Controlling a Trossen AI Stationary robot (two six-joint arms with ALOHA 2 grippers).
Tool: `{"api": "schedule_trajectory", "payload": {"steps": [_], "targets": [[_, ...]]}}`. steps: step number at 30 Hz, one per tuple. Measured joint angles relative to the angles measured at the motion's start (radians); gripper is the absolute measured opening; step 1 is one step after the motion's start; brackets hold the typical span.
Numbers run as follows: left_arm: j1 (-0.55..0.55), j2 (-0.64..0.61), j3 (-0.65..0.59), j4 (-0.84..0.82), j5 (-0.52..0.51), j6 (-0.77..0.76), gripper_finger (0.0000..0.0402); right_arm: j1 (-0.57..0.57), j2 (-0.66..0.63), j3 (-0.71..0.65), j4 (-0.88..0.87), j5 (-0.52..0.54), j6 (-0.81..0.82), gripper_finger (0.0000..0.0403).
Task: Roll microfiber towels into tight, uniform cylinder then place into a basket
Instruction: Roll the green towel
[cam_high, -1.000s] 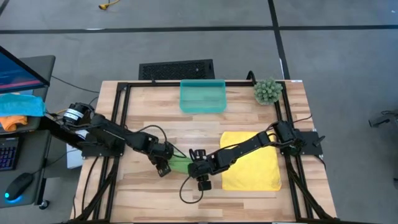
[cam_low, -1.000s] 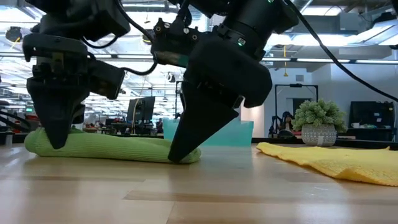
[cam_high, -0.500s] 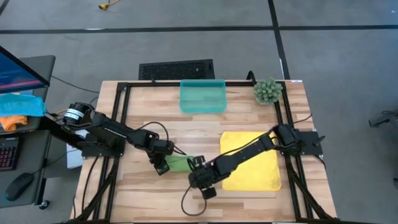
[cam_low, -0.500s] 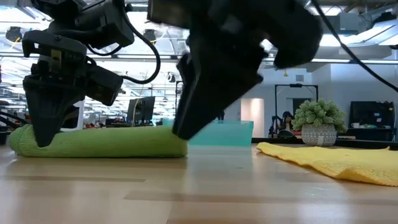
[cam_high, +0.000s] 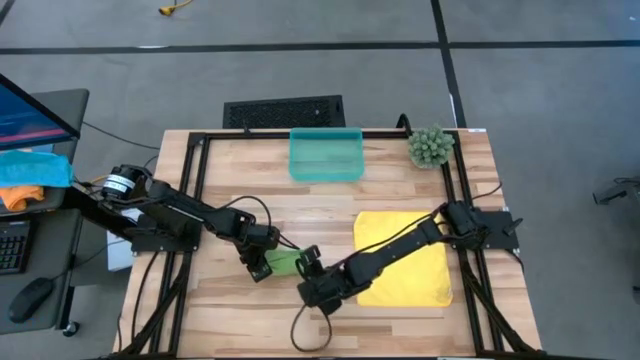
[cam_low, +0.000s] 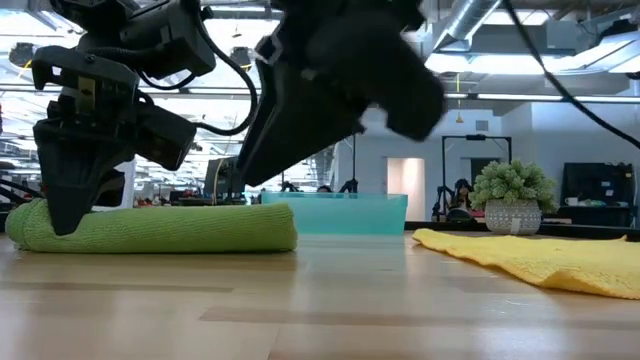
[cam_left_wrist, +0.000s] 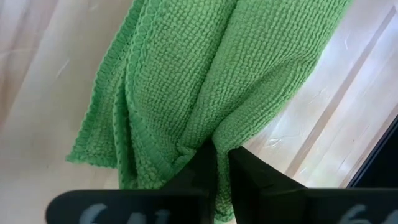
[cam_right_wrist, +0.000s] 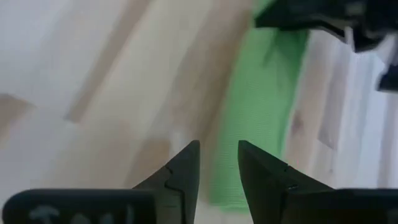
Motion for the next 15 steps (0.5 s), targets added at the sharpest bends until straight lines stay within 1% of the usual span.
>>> {"api": "schedule_trajectory", "payload": {"steps": [2, 5, 7, 8, 9, 10, 15], "targets": [[0.0, 0.0, 0.001, -0.005, 0.0, 0.0, 0.0016, -0.015, 0.019, 0.002, 0.019, 0.005, 0.005, 0.0132], [0.0, 0.0, 0.001, -0.008, 0.0, 0.008, 0.0016, -0.035, 0.038, -0.005, -0.005, 0.003, 0.006, 0.0133], [0.0, 0.0, 0.001, -0.009, 0.001, 0.02, 0.0016, -0.044, 0.062, 0.005, 0.035, 0.004, 0.012, 0.0133], [0.0, 0.0, 0.001, -0.009, 0.001, 0.024, 0.0016, -0.048, 0.069, 0.003, 0.022, 0.012, 0.018, 0.0133], [0.0, 0.0, 0.001, -0.009, 0.001, 0.024, 0.0016, -0.052, 0.076, -0.003, -0.003, 0.019, 0.031, 0.0132], [0.0, 0.0, 0.002, -0.011, 0.001, 0.025, 0.0016, -0.059, 0.092, -0.003, 0.014, 0.017, 0.043, 0.0132], [0.0, 0.0, 0.002, -0.014, 0.001, 0.025, 0.0016, -0.086, 0.116, 0.004, 0.018, -0.021, 0.15, 0.0135]]}}
